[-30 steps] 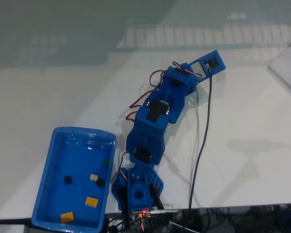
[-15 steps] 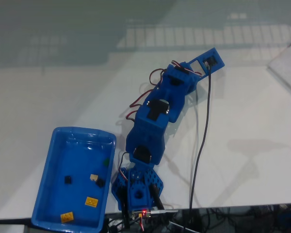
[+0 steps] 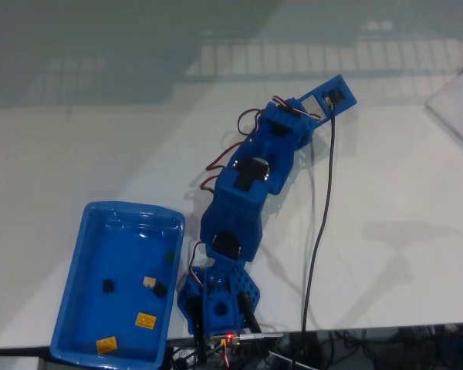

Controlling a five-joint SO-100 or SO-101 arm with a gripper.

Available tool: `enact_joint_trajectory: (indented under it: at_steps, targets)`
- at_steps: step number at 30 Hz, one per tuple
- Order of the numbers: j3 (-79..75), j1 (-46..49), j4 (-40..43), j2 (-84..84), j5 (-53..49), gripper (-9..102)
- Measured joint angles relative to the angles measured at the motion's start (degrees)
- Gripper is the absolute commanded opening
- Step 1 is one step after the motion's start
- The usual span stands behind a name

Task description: Pick up all the lego then put into the bin

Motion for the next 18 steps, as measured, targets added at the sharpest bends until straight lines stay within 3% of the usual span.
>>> enact_joint_trajectory:
  at_steps: [10,18]
  targets:
    - [0.3,-7.8,3.8,19.9,3.3,1]
    - [3.9,-27.9,16.0,43.9,2.9,1]
